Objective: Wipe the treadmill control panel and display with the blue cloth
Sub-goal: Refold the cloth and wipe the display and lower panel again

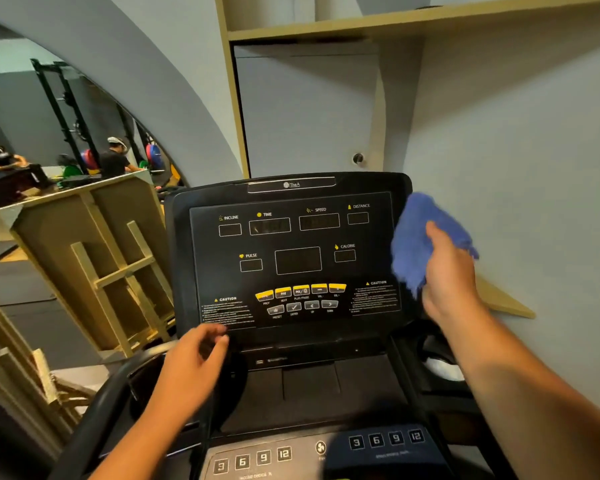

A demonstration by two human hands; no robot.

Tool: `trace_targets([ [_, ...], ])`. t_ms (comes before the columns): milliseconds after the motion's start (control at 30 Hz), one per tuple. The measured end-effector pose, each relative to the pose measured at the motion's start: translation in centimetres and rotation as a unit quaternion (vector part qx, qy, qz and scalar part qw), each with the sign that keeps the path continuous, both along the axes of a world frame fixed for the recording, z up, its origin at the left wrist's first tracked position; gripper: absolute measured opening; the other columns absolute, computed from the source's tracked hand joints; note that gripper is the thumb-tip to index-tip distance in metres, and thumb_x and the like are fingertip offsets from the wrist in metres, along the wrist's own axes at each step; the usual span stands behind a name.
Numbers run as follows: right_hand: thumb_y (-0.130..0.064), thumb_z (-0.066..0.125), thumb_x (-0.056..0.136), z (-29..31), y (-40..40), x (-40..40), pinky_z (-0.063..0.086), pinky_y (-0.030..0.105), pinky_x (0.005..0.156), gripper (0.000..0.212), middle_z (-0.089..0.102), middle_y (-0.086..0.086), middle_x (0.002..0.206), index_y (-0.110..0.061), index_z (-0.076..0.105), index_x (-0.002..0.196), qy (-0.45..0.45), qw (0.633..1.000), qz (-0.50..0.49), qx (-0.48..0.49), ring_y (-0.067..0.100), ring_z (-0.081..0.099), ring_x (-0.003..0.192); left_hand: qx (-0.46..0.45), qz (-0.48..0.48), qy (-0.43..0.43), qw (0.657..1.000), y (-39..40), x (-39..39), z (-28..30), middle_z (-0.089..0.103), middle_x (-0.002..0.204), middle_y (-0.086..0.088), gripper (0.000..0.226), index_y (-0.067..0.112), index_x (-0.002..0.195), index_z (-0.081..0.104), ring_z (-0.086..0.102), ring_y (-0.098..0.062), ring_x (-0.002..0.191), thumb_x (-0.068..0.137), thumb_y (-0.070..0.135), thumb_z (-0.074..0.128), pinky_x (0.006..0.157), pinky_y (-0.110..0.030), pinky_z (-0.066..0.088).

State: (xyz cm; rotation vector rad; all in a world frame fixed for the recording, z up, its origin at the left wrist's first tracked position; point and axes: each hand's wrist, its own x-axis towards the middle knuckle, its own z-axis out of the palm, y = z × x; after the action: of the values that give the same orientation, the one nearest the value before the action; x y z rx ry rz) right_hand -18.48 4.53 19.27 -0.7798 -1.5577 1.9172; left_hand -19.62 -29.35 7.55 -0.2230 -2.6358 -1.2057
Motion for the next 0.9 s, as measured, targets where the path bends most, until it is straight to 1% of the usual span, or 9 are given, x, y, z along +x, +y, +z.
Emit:
trace_targets([
  [67, -0.046, 0.048, 0.100, 0.8, 0.9, -1.8, 0.043, 0.039, 0.096, 0.054, 0.060, 0.017, 0.109, 0.001, 0.058, 0.125, 0.002, 0.993, -0.029, 0.111, 0.028, 0.061, 0.107, -0.018, 0.033, 0.007, 0.999, -1.9, 0.7, -2.1, 0.068, 0.091, 0.012, 0.019, 0.035, 0.101, 0.064, 0.063, -0.004, 0.081, 0.090, 0.020, 0.066, 0.074, -0.032, 0.052],
  [133, -0.047, 0.039, 0.103, 1.1, 0.3, -5.4, 0.030, 0.034, 0.108, 0.060, 0.046, 0.018, 0.143, -0.007, 0.038, 0.148, 0.001, 0.973, -0.030, 0.228, 0.031, 0.042, 0.136, -0.030, 0.063, 0.000, 0.998, -3.5, 1.8, -4.0, 0.067, 0.089, 0.010, 0.024, 0.038, 0.096, 0.063, 0.063, -0.006, 0.079, 0.088, 0.016, 0.069, 0.071, -0.028, 0.049],
  [200, -0.055, 0.032, 0.099, -0.4, -0.3, -8.8, 0.018, 0.041, 0.118, 0.074, 0.022, 0.017, 0.161, -0.010, 0.017, 0.156, -0.017, 0.934, -0.017, 0.356, 0.034, 0.021, 0.149, -0.049, 0.090, -0.008, 0.995, -4.7, 2.8, -5.7, 0.065, 0.080, 0.008, 0.035, 0.042, 0.087, 0.061, 0.061, -0.007, 0.073, 0.082, 0.009, 0.074, 0.066, -0.024, 0.045],
  [333, -0.052, 0.035, 0.099, -5.5, -1.4, -13.2, 0.007, 0.050, 0.123, 0.080, 0.010, 0.019, 0.165, -0.002, 0.008, 0.156, -0.102, 0.791, -0.026, 0.602, 0.036, 0.005, 0.152, -0.074, 0.125, -0.026, 0.989, -6.7, 3.2, -8.7, 0.062, 0.066, 0.004, 0.043, 0.046, 0.083, 0.060, 0.061, -0.012, 0.064, 0.073, 0.008, 0.080, 0.064, -0.037, 0.052],
  [433, -0.056, 0.031, 0.098, -6.5, -3.8, -13.9, 0.005, 0.052, 0.123, 0.085, 0.002, 0.020, 0.165, -0.002, 0.001, 0.156, -0.110, 0.762, -0.039, 0.637, 0.038, -0.001, 0.152, -0.086, 0.126, -0.014, 0.988, -7.1, 3.3, -9.9, 0.062, 0.067, 0.005, 0.049, 0.048, 0.092, 0.058, 0.061, -0.013, 0.065, 0.072, 0.010, 0.081, 0.064, -0.040, 0.053],
  [500, -0.052, 0.036, 0.097, -7.6, -4.7, -13.5, 0.002, 0.051, 0.123, 0.087, -0.002, 0.019, 0.165, -0.004, -0.004, 0.156, -0.082, 0.702, 0.005, 0.707, 0.038, -0.005, 0.152, -0.106, 0.120, -0.004, 0.987, -6.9, 3.5, -10.3, 0.060, 0.066, 0.007, 0.045, 0.048, 0.075, 0.059, 0.059, -0.011, 0.065, 0.072, 0.009, 0.082, 0.062, -0.035, 0.050],
  [633, -0.035, 0.052, 0.094, -10.4, -1.0, -11.3, 0.005, 0.051, 0.124, 0.091, -0.009, 0.016, 0.165, -0.006, -0.006, 0.156, -0.031, 0.593, 0.089, 0.800, 0.032, -0.012, 0.152, -0.128, 0.118, -0.005, 0.985, -6.6, 3.2, -10.5, 0.057, 0.067, 0.009, 0.036, 0.038, 0.080, 0.065, 0.054, -0.011, 0.066, 0.070, 0.008, 0.083, 0.061, -0.029, 0.039],
  [700, -0.035, 0.051, 0.097, -11.4, 1.9, -10.1, 0.006, 0.050, 0.124, 0.087, -0.009, 0.014, 0.166, -0.006, -0.006, 0.156, -0.046, 0.601, 0.088, 0.793, 0.030, -0.012, 0.152, -0.145, 0.133, 0.001, 0.980, -6.7, 2.7, -10.6, 0.058, 0.069, 0.009, 0.032, 0.036, 0.079, 0.065, 0.053, -0.013, 0.066, 0.071, 0.010, 0.083, 0.061, -0.032, 0.040],
  [900, -0.050, 0.029, 0.098, -8.1, -0.5, -12.8, 0.005, 0.052, 0.123, 0.081, -0.002, 0.018, 0.165, -0.003, -0.003, 0.156, -0.085, 0.718, -0.010, 0.690, 0.036, -0.006, 0.152, -0.208, 0.145, -0.001, 0.967, -5.6, 1.9, -10.1, 0.065, 0.072, 0.006, 0.028, 0.032, 0.075, 0.068, 0.060, -0.021, 0.065, 0.068, 0.012, 0.085, 0.056, -0.029, 0.040],
])
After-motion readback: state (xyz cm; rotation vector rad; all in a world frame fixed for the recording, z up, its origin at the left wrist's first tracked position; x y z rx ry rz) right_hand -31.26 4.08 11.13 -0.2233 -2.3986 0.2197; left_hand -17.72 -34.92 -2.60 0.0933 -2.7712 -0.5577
